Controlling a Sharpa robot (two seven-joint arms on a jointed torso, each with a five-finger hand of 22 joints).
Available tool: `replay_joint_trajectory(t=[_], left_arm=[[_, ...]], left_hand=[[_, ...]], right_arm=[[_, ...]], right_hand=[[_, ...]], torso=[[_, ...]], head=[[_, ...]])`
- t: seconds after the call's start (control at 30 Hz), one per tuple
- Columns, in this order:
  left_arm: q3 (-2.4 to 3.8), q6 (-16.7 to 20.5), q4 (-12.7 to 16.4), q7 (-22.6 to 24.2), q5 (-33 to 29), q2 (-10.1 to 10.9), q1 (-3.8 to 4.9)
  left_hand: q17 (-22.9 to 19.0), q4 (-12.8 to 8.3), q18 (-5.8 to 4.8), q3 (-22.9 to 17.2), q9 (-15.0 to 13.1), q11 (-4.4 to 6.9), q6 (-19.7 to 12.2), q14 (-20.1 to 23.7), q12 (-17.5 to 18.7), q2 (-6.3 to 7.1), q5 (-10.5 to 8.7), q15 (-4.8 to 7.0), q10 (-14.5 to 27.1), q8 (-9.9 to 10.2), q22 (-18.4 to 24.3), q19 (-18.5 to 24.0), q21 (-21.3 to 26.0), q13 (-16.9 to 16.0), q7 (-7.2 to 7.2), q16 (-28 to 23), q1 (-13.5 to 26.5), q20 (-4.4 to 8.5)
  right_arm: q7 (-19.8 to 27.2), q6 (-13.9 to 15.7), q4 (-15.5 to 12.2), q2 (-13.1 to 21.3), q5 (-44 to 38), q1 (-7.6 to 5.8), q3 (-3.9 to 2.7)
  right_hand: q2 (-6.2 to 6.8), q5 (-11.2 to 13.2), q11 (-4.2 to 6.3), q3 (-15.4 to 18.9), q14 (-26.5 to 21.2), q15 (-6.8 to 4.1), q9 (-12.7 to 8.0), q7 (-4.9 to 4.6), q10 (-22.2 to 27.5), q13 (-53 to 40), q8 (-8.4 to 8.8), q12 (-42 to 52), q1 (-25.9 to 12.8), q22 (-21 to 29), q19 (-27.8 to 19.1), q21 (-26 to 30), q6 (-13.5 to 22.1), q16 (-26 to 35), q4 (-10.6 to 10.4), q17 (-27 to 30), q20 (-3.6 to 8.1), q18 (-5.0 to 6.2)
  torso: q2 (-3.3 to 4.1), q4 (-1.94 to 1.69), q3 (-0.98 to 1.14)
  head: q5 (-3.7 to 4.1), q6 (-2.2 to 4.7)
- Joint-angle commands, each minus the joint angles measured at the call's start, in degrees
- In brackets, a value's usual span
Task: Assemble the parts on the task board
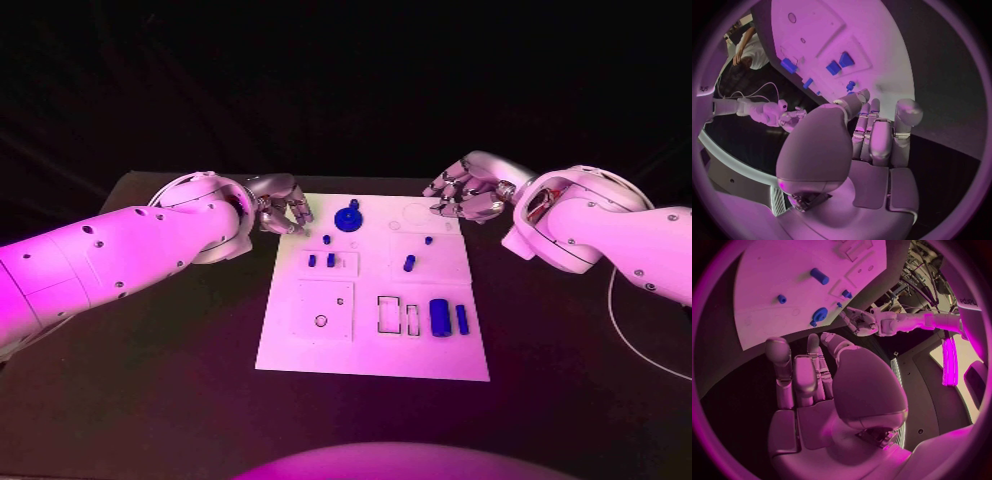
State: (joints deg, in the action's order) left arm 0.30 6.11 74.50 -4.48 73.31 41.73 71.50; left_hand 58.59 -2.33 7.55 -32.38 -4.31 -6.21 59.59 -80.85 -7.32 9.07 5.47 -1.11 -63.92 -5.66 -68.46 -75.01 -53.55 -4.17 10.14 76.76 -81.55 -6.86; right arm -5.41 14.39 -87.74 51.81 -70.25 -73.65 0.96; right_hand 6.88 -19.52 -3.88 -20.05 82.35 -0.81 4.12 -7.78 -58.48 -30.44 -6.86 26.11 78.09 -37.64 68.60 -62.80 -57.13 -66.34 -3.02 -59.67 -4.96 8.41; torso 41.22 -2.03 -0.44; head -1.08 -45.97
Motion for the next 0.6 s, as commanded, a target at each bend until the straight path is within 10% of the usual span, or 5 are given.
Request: replay_joint_trajectory(t=[0.03, 0.3, 0.6], left_arm=[[0.06, 12.42, 0.87, 10.43, -19.73, 1.16, 0.15], [-0.32, 13.89, 4.33, 22.48, -57.67, 3.97, -0.25], [-0.62, 11.98, 9.01, 27.56, -76.00, 6.03, -1.22]], left_hand=[[-4.70, -0.52, 1.14, -1.15, 0.04, -0.16, 0.82, 2.03, -0.27, -0.20, 0.03, -0.06, -0.44, -0.39, 2.61, 2.32, 4.65, 0.14, 0.28, -2.72, -0.44, 0.04], [-12.93, 0.59, 2.65, 0.16, 0.02, 0.73, 2.28, 5.85, -2.66, -1.91, -0.29, 0.41, -3.25, -1.40, 7.73, 6.90, 13.71, -0.57, -0.35, -8.00, 1.57, 0.21], [-16.18, 1.24, 2.99, 3.03, 0.18, 1.01, 1.90, 7.07, -4.07, -2.94, -0.24, 0.57, -3.00, -1.81, 10.26, 7.85, 17.60, -0.99, -0.55, -10.19, 2.78, 0.45]], right_arm=[[-2.16, -4.01, 0.93, -0.62, -14.82, 0.53, -0.01], [-2.89, -7.42, 1.78, -1.82, -27.15, 1.65, 0.00], [-3.30, -8.29, 2.78, -3.20, -32.68, 2.77, 0.06]], right_hand=[[0.66, 2.16, -0.71, -1.86, -0.71, 0.74, -0.06, -1.15, 1.12, 5.80, 0.40, -6.22, 0.70, 1.91, -1.37, 1.34, -0.99, 2.14, 0.67, 2.19, -0.37, 0.92], [1.56, 7.32, -0.51, -4.44, -0.21, 0.75, 0.02, 0.06, -1.80, 15.50, 1.19, -12.62, 1.15, 3.03, -1.92, 2.11, -3.13, 3.22, 2.19, 3.23, -0.25, 1.10], [1.55, 8.75, 0.16, -5.11, 0.10, 0.21, 0.01, 0.64, -2.95, 19.33, 1.75, -14.70, 0.63, 3.21, -1.79, 2.31, -4.00, 3.64, 2.28, 3.56, 0.14, 1.12]], torso=[[0.01, 0.16, 0.00], [0.01, 0.05, -0.05], [0.10, 0.09, -0.09]], head=[[-0.02, 0.32], [1.32, 1.17], [2.63, 1.73]])
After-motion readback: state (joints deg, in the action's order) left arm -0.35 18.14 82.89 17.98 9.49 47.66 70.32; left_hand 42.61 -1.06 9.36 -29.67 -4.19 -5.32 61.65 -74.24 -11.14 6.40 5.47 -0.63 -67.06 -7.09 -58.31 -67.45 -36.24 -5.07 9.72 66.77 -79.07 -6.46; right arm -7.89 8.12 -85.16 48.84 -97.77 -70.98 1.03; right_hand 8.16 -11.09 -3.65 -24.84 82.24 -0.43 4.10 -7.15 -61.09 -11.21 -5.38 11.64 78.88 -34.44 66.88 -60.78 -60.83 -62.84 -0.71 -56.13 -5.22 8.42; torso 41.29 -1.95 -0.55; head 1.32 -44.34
